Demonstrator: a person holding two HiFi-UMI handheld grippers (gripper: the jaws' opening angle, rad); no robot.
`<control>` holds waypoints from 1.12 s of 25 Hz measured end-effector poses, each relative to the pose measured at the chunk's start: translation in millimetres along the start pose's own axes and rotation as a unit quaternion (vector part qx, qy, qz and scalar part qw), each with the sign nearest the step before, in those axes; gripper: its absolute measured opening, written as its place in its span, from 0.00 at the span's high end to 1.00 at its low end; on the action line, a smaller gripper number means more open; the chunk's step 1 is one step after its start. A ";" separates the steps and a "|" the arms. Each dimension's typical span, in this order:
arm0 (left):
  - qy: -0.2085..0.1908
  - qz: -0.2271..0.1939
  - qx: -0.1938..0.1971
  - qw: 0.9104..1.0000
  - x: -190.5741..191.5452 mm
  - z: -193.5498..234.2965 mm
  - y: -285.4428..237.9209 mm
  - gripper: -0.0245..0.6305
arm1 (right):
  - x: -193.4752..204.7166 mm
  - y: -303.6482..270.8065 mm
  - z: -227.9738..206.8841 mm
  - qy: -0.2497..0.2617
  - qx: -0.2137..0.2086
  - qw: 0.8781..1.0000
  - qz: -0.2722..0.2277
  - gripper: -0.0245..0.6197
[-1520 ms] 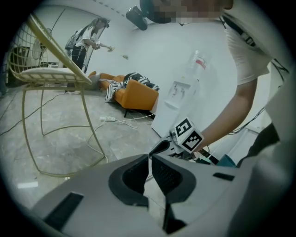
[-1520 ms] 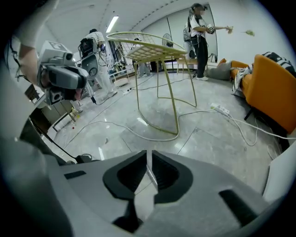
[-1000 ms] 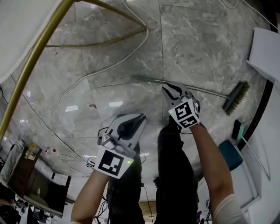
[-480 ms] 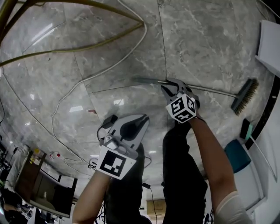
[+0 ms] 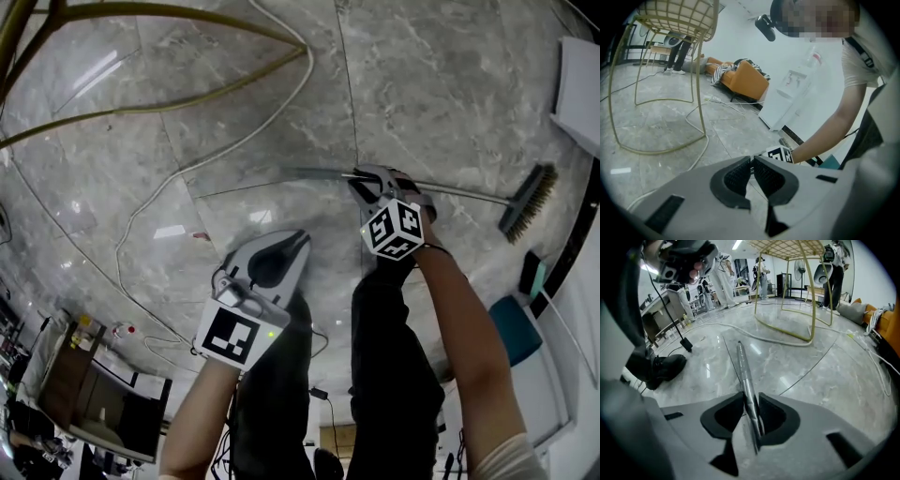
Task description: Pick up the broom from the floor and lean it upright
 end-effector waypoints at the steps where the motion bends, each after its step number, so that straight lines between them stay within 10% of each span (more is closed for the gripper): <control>1: 0.002 0.000 -0.002 1.000 -3.2 -3.1 3.6 0.93 | -5.1 11.8 -0.2 0.000 0.006 1.000 -0.008 0.80; 15: -0.053 -0.004 0.046 0.997 -141.2 -120.4 82.9 0.93 | -81.4 258.3 -26.0 -0.017 0.097 0.992 -0.077 0.83; 28: -0.138 -0.015 0.087 0.987 -305.4 -226.5 111.0 0.93 | -57.3 467.4 -36.9 -0.086 0.203 0.970 -0.099 0.84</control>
Point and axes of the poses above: the fingertips, and each gripper's own axes: y backward along the fingers, z to its left, x out of its underside, the point moved 10 cm from there along y, backward along the fingers, and after that the axes turned 11 degrees about -y, right-handed, at the moved point
